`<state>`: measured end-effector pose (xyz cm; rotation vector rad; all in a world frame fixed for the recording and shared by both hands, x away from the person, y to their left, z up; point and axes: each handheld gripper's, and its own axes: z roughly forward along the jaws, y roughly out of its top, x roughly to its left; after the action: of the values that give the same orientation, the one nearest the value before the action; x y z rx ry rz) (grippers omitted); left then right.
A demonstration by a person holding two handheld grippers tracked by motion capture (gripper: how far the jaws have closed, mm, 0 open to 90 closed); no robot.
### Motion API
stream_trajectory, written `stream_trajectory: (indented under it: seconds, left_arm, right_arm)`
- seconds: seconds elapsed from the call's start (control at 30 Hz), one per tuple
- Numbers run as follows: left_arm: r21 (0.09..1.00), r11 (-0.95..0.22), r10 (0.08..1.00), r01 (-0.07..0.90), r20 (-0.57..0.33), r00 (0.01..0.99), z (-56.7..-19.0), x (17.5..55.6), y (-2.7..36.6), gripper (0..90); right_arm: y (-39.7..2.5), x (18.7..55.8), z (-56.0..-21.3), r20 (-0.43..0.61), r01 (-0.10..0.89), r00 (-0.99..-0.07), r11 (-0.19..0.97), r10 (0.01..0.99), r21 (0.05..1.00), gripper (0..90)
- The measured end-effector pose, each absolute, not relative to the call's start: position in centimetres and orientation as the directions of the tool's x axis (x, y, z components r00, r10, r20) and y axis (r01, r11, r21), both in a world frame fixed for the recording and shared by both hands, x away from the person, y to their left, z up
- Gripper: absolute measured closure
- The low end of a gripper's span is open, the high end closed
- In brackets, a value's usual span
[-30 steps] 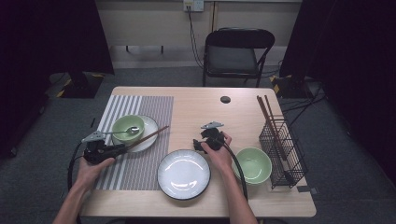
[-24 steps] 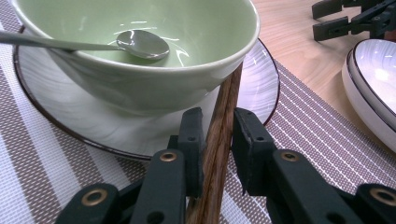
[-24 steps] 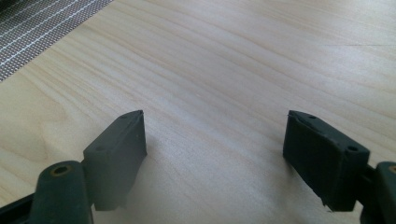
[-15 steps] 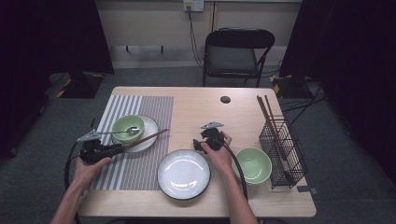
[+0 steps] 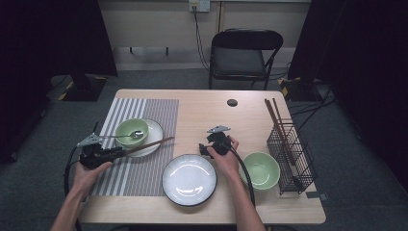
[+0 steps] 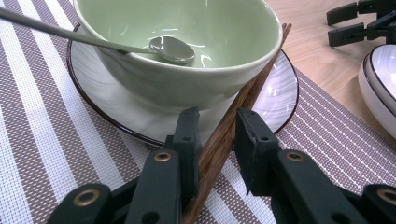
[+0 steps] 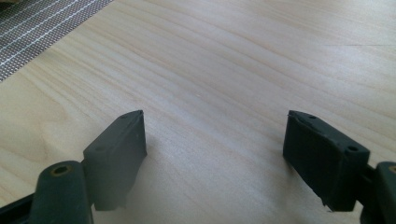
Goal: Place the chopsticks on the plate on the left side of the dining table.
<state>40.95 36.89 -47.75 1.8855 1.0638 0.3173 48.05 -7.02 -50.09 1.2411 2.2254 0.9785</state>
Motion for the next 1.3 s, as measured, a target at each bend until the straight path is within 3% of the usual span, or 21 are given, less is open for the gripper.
stream_trajectory:
  seconds: [0.5, 0.9, 1.17, 1.3]
  left_arm:
    - [0.816, -0.184, 0.798, 0.548, -0.202, 0.568, -47.8, 40.9, 37.3, 67.1]
    - [0.83, -0.171, 0.791, 0.53, -0.205, 0.577, -46.7, 40.3, 37.0, 58.9]
    - [0.833, -0.169, 0.733, 0.527, -0.251, 0.632, -46.2, 39.6, 36.6, 79.7]
    - [0.825, -0.181, 0.731, 0.535, -0.251, 0.635, -46.6, 39.8, 36.1, 81.6]
  right_arm:
    - [-7.0, 48.1, -50.1, -0.015, 0.566, -0.521, 0.358, 0.854, 0.742, 20.7]
    - [-7.0, 48.1, -50.1, -0.014, 0.567, -0.52, 0.357, 0.854, 0.742, 20.8]
    - [-7.0, 48.1, -50.1, -0.015, 0.566, -0.521, 0.358, 0.854, 0.742, 20.8]
    - [-7.0, 48.1, -50.1, -0.014, 0.567, -0.52, 0.358, 0.854, 0.742, 20.8]
